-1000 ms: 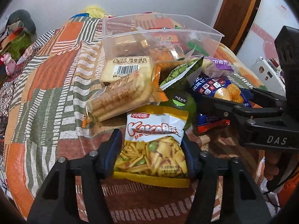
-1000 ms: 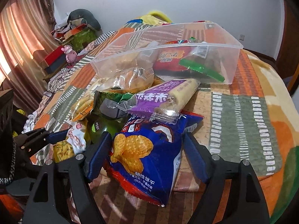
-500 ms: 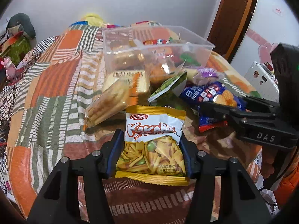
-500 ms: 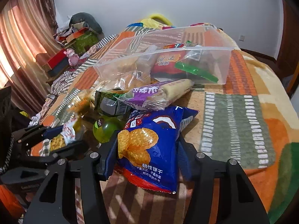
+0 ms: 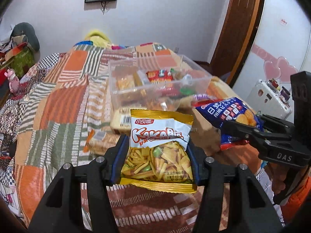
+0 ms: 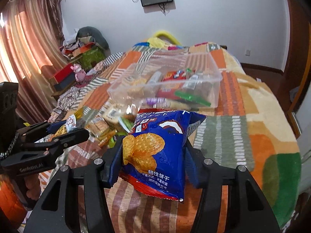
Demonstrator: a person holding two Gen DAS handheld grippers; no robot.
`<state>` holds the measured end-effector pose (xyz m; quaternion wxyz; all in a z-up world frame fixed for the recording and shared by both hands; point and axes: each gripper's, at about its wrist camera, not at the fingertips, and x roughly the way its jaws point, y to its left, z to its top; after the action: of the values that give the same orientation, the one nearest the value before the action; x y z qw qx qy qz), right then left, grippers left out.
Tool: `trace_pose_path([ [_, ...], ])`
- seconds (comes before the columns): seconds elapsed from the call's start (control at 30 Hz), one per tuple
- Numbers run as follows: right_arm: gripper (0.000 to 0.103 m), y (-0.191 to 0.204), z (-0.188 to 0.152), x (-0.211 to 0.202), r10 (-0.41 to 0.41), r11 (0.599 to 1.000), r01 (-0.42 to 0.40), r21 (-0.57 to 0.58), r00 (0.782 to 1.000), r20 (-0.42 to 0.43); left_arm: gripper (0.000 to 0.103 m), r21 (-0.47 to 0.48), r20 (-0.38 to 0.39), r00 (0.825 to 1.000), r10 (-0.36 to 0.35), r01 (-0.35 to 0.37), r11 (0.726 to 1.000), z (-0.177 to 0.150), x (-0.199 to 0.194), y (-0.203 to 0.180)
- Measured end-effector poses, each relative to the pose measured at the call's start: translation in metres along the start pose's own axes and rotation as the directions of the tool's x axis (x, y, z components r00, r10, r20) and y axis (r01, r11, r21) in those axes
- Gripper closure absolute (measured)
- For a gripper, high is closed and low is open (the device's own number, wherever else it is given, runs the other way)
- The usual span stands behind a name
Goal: Organize snacks
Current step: 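Place the blue cracker bag and yellow Kakaobi bag into the clear box, release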
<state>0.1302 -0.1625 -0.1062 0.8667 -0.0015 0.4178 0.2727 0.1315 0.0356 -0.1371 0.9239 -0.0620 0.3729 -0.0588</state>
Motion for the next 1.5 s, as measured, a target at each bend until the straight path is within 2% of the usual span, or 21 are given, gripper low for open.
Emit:
trace_pose_path([
  [0.33, 0.051, -0.005, 0.013, -0.015, -0.001, 1.0, 0.001, 0.006, 0.998, 0.068, 0.048, -0.003, 0.075, 0.997, 0.005, -0.005, 1.0, 0.033, -0.003, 0.0],
  [0.77, 0.051, -0.012, 0.042, -0.022, -0.024, 1.0, 0.025, -0.002, 0.986, 0.163, 0.047, 0.001, 0.126, 0.992, 0.021, -0.021, 1.0, 0.065, 0.009, 0.0],
  [1.0, 0.051, -0.015, 0.063, -0.009, -0.041, 0.999, 0.042, -0.003, 0.98, 0.194, 0.047, -0.011, 0.134, 0.991, 0.027, -0.026, 1.0, 0.089, 0.028, 0.005],
  [1.27, 0.051, -0.023, 0.083, 0.02, -0.064, 0.998, 0.064, 0.006, 0.98, 0.186, 0.047, -0.023, 0.126, 0.991, 0.048, -0.045, 0.999, 0.115, 0.062, 0.017],
  [1.5, 0.051, -0.029, 0.093, 0.045, -0.082, 0.997, 0.083, 0.002, 0.985, 0.15, 0.047, -0.05, 0.072, 0.996, 0.055, -0.051, 0.997, 0.126, 0.099, 0.029],
])
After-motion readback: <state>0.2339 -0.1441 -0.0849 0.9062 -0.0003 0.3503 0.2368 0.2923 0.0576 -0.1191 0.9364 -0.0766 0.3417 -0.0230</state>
